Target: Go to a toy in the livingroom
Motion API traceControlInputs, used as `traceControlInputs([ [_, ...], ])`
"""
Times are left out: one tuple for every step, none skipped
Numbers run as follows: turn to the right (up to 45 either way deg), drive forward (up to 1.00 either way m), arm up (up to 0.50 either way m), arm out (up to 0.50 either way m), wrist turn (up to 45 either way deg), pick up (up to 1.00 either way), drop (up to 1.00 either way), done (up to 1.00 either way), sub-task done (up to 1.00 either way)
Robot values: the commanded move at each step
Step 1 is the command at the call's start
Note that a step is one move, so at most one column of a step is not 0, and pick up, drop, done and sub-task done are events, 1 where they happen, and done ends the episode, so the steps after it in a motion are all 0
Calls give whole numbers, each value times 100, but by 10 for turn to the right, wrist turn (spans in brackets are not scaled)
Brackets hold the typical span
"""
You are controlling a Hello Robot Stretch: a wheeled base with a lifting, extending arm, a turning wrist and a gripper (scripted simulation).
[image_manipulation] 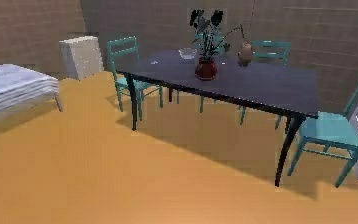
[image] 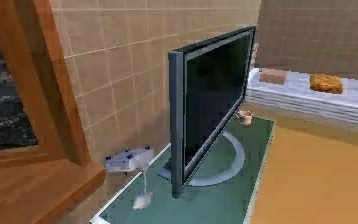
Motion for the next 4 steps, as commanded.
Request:
traceControlInputs([
  [450,0,0,0,0,0,0,0,0],
  [450,0,0,0,0,0,0,0,0],
  [450,0,0,0,0,0,0,0,0],
  [240,0,0,0,0,0,0,0,0],
])
